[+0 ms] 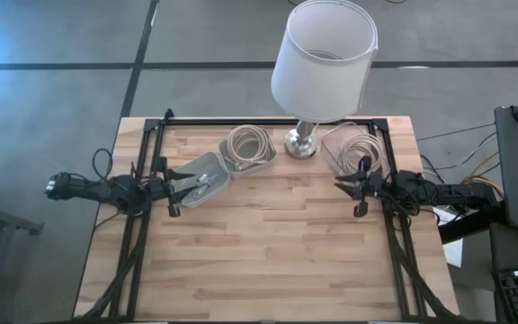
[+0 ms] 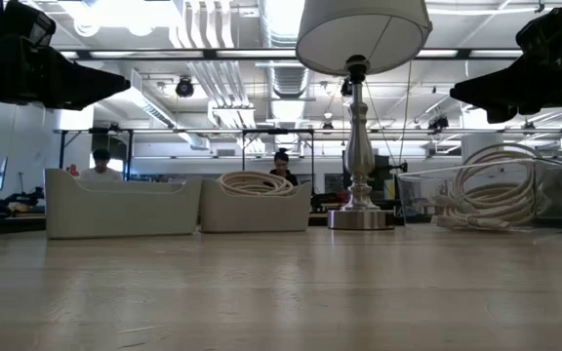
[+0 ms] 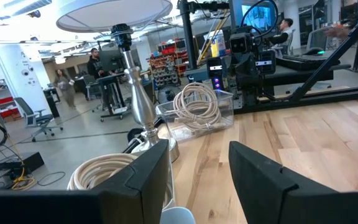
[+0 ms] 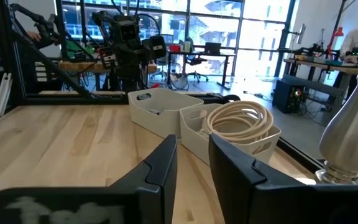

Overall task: Pick & Place USB Port
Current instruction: Return to Home Position

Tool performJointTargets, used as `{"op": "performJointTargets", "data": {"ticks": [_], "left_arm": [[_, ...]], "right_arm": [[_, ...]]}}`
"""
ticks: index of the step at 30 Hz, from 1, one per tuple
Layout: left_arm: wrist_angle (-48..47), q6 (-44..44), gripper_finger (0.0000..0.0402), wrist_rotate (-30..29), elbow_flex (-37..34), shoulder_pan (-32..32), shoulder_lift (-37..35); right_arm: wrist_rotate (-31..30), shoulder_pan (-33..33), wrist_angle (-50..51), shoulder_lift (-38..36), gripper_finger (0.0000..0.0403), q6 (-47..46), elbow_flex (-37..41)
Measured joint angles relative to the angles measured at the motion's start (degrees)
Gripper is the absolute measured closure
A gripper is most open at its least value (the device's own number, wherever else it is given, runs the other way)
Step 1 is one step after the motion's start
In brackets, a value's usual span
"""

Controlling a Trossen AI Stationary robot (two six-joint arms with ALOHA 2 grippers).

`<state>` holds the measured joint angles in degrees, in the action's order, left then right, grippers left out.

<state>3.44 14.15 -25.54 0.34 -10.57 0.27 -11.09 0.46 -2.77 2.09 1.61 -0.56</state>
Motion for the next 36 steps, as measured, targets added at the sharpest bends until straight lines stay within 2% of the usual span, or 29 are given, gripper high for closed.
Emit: {"op": "performJointTargets", "data": {"ticks": [16,36], "left_arm": [[0.00,0.00,0.0229,0.02,0.00,-0.02,-0.01],[0.00,0.00,0.0229,0.00,0.00,0.00,-0.01]], "right_arm": [[0.02,-0.01,-0.01,0.00,0.0335,-0.11,0.00],[0.01,0.01,-0.01,0.00,0.0312,-0.09,0.00]]}}
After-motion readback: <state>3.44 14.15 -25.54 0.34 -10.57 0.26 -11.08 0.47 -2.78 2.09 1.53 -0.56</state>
